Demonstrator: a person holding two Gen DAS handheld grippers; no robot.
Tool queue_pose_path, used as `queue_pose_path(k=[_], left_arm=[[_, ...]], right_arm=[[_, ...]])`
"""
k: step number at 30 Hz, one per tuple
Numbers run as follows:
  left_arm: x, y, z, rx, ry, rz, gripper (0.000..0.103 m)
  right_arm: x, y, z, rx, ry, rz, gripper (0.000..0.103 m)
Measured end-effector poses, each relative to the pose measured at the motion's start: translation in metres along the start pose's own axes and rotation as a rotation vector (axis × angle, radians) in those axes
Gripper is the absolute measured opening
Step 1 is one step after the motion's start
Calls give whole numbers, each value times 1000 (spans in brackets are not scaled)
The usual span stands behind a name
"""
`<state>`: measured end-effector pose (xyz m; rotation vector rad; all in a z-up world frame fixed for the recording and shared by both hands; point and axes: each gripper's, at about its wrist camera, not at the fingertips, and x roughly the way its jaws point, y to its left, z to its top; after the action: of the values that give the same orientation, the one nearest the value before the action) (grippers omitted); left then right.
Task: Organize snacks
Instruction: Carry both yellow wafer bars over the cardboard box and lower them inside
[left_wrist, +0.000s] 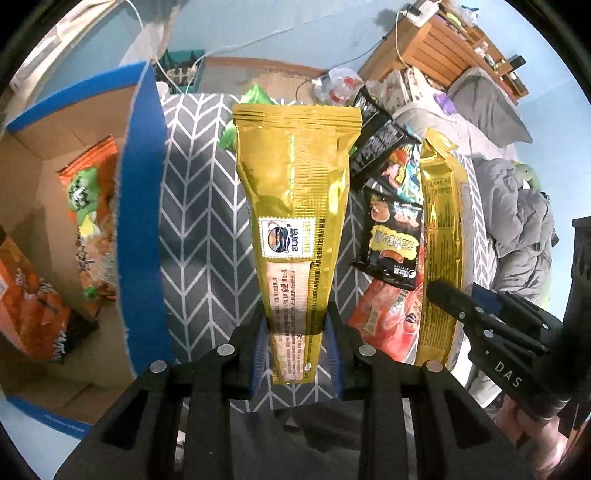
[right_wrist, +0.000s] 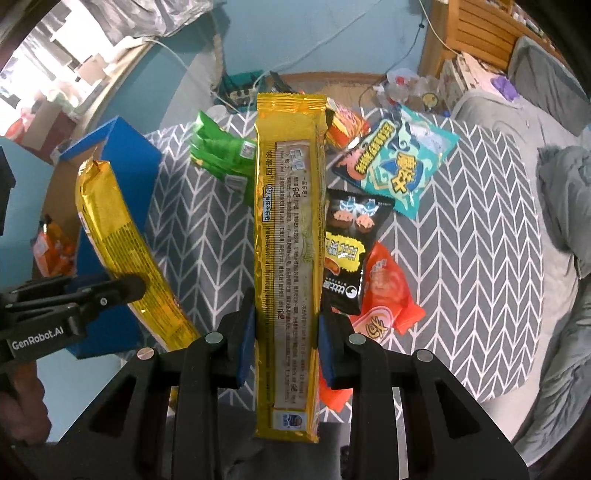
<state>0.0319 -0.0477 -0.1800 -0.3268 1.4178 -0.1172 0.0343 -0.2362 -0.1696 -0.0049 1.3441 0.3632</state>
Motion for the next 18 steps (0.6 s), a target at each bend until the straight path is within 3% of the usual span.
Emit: queue_pose_path(k=[18], left_arm=[[-67, 19, -13, -32, -102, 19, 28]], right_arm=[[-33, 42, 17, -61, -43, 53, 27]])
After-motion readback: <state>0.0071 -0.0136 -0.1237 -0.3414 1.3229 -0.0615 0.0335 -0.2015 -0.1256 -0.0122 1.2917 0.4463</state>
